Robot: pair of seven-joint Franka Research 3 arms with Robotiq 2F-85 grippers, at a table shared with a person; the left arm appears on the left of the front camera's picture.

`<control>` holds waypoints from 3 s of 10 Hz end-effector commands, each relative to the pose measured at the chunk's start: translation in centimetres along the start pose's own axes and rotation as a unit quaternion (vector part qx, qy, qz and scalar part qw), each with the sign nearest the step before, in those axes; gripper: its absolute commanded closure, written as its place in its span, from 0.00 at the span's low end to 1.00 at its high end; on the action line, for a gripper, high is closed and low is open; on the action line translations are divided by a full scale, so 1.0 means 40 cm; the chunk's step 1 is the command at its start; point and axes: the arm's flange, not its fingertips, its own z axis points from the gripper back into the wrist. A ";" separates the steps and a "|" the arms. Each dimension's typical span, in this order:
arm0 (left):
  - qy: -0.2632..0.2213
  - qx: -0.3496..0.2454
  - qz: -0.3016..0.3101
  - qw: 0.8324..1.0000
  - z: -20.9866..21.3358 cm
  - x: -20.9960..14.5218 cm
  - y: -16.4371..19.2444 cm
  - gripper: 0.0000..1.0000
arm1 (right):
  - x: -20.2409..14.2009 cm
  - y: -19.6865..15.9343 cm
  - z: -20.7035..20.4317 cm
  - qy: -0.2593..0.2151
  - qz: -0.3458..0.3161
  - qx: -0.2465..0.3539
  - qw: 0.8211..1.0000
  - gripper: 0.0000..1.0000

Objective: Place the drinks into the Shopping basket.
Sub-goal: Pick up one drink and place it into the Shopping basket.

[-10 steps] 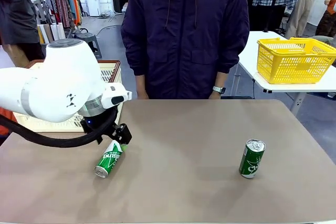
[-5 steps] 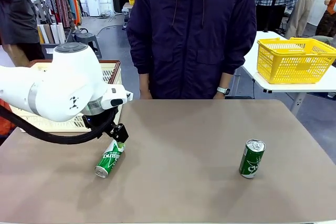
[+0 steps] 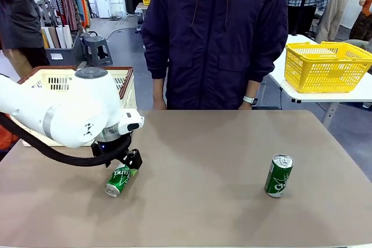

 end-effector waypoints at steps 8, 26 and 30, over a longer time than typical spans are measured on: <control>0.010 0.003 0.017 1.000 -0.032 0.021 -0.007 1.00 | 0.000 0.009 0.007 0.000 0.000 0.006 1.000 0.00; -0.030 0.084 0.272 0.958 0.608 -0.119 0.182 1.00 | 0.000 0.009 0.007 0.000 0.000 0.006 1.000 0.00; -0.047 -0.039 0.324 0.944 0.715 0.300 0.456 1.00 | 0.000 0.009 0.007 0.000 0.000 0.006 1.000 0.00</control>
